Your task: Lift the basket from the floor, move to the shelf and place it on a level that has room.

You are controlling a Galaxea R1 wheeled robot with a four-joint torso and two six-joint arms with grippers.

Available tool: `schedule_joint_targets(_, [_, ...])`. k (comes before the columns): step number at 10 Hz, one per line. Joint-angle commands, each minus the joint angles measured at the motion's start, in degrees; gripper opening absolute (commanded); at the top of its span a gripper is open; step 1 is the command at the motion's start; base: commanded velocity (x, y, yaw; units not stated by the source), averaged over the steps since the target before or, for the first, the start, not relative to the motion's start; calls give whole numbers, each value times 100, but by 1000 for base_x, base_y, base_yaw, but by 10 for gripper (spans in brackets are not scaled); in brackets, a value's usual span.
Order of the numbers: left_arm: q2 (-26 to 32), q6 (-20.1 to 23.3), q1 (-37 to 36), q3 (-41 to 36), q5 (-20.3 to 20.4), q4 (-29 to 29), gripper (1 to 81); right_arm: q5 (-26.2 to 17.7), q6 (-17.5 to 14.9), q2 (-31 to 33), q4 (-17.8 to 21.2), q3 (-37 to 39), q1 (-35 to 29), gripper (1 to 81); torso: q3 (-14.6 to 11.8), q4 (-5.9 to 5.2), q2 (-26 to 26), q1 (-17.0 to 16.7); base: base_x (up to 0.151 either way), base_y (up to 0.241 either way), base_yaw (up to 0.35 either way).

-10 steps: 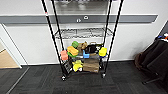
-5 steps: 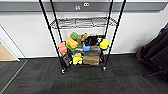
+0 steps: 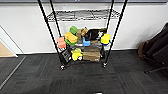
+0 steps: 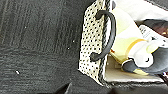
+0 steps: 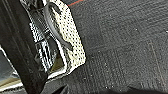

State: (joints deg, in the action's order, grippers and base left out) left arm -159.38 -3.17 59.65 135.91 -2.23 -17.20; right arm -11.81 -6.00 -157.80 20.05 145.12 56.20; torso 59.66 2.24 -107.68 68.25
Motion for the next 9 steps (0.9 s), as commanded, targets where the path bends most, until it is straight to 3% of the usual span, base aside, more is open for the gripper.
schedule_joint_targets(1, [-7, -17, -493, -21, -436, -90, 811, -357, 11, 44, 122, 42, -578, 811, 0, 0, -544, 352, 0, 0, 0])
schedule_joint_targets(2, [-24, -17, -493, -21, -419, -90, 811, -357, 11, -8, 122, 50, -622, 811, 2, 0, -1283, 824, 0, 0, 0])
schedule_joint_targets(3, [-67, -17, -528, -21, -419, -90, 811, -357, 11, -52, 122, 68, -666, 811, 6, 0, -944, 601, 0, 0, 0])
schedule_joint_targets(9, [-218, -26, -792, -21, -436, -99, 811, -603, 11, -668, 139, 719, -1096, 811, 9, 0, -2129, 1342, 0, 0, 0])
